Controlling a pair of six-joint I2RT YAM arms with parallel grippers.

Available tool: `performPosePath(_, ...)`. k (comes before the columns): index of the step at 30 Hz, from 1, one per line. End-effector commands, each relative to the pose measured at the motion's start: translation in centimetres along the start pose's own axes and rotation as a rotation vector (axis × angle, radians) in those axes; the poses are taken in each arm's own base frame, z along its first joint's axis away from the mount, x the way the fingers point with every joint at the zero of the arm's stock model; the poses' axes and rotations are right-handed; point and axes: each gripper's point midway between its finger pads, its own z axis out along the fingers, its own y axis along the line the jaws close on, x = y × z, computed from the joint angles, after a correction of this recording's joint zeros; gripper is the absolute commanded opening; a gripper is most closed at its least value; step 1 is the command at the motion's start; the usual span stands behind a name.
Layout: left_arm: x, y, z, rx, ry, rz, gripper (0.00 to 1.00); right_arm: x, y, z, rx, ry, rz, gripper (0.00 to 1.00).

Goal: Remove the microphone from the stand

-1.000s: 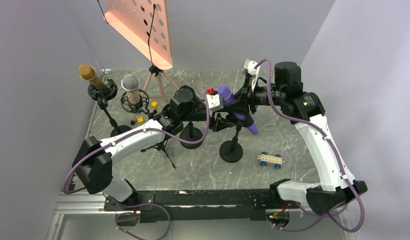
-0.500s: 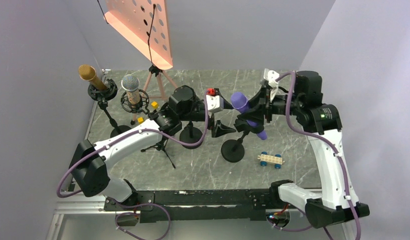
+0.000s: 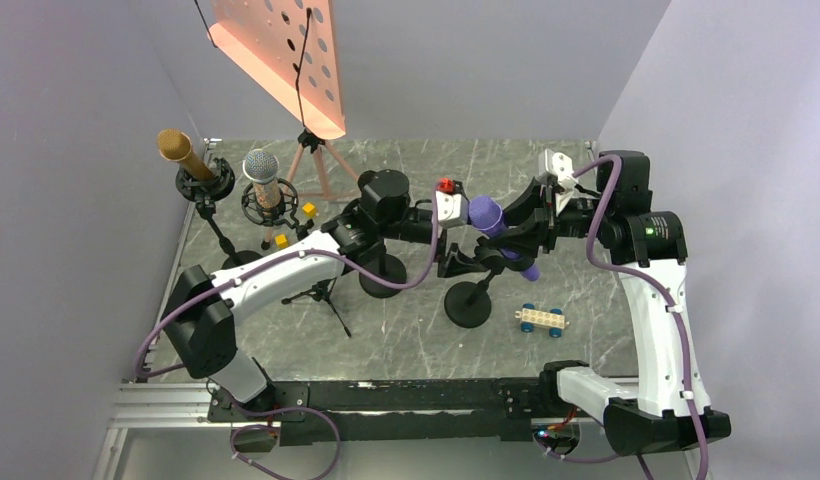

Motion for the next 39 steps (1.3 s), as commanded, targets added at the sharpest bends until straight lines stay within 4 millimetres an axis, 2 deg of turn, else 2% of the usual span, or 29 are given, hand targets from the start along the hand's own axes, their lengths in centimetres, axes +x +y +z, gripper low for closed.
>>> performPosePath(1,-1.9,-0.8,1.6,0.057,-0.056,0.043,0.91,-1.0,0.0,0.0,-0.020,-0.042,-0.075,0.00)
performPosePath(6,-1.5,-0.9,1.9,0.066,-0.055,0.019,0.86,-1.5,-0.5,-0.2,0.003,-0.048,-0.075,0.00)
performPosePath(11,-1.2,-0.9,2.0,0.066,-0.051,0.014,0.79,-1.1,-0.8,-0.2,0.016,-0.038,-0.063,0.00)
performPosePath(12,-1.2,-0.9,2.0,0.063,-0.051,0.011,0.79,-1.2,-0.8,-0.2,0.018,-0.040,-0.063,0.00)
performPosePath(16,-1.1,-0.6,1.8,0.035,-0.062,-0.011,0.92,-1.8,-1.0,-0.3,0.026,-0.056,-0.064,0.00)
performPosePath(19,-1.3,-0.2,1.5,0.024,-0.081,-0.041,0.94,-2.1,-0.9,-0.5,0.023,-0.070,-0.056,0.00)
performPosePath(25,-1.1,-0.5,1.1,0.035,-0.095,-0.094,0.92,-2.3,-1.2,-1.2,0.033,-0.083,-0.005,0.00)
performPosePath(32,-0.7,-0.4,2.0,0.076,-0.100,-0.115,0.87,-2.4,-1.3,-1.4,0.039,-0.088,0.009,0.00)
performPosePath(39,-0.5,-0.3,2.5,0.068,-0.098,-0.113,0.89,-2.4,-1.6,-1.4,0.042,-0.101,0.016,0.00)
